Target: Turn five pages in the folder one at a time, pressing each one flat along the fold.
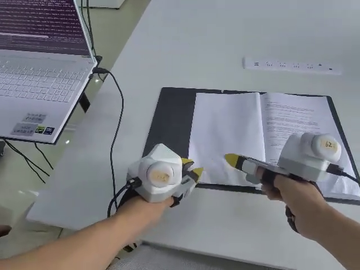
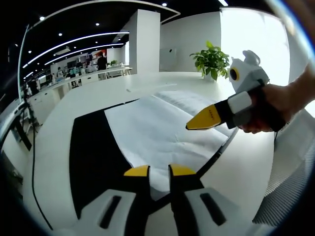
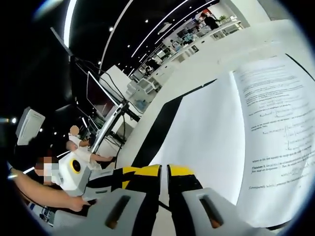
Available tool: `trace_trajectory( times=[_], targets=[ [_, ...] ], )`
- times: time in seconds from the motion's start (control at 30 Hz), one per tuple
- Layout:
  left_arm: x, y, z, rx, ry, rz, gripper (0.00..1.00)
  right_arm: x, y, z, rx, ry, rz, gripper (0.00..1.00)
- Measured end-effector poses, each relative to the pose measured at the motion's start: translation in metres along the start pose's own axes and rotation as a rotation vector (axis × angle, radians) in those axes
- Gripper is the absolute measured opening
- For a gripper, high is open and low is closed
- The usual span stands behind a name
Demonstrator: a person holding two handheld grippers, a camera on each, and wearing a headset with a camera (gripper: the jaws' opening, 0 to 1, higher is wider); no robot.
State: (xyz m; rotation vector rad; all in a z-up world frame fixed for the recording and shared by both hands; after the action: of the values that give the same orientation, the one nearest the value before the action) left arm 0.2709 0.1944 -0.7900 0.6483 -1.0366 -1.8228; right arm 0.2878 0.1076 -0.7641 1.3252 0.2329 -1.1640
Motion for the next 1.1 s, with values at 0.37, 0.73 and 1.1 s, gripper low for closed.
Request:
trace_trajectory(
  times=[0.37,0.73,1.1],
  targets=[
    [0.001,-0.014,-0.012,-0.028,0.040,-0.028,0.12,0.021,0.025,0.013,0.033,-0.022,-0.040,0.02],
    [0.002,-0.014,-0.011,-0.008,0.051,-0.047,0.11,0.039,0.049,0.012,0.057,-0.013,-0.094,0.02],
    [0.001,-0.013,-0.012,-0.014,0.056,-0.049,0.11,0.073,0.066,0.000,0.050,-0.006,-0.209,0.00]
  ],
)
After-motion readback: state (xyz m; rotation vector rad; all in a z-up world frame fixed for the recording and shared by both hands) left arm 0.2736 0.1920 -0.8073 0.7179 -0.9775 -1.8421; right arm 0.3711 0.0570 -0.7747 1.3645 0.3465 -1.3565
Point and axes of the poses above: the centre of the closed fingertips' face, and the gripper's own axes: z roughly backward along the fingers, x roughly to its right, y roughly out of its top, the point moved 2 cm from there along z, roughly backward along the fingers, and after that the axes turned 6 degrees about y, right-handed, at the moved point
